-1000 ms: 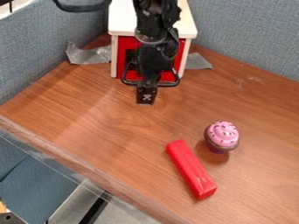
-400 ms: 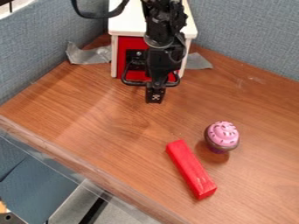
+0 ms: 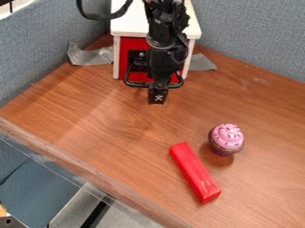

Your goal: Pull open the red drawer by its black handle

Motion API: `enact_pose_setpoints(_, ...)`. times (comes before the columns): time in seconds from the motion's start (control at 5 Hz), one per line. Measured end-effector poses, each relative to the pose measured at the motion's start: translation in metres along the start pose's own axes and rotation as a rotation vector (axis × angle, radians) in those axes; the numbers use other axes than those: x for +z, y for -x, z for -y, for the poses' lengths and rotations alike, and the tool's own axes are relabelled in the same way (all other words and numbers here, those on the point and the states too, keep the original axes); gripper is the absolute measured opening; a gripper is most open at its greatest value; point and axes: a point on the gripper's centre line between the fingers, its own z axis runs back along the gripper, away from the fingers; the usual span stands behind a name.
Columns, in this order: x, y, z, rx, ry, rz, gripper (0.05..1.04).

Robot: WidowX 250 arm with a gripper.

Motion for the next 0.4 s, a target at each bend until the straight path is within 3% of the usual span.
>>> enact_pose_setpoints(0.2, -0.0041, 0.0003, -0.0008, -0.001, 0.003, -0.009, 0.956)
enact_pose_setpoints(0.4, -0.0105, 0.0011, 0.0003, 0.005, 0.015, -0.021, 0.768)
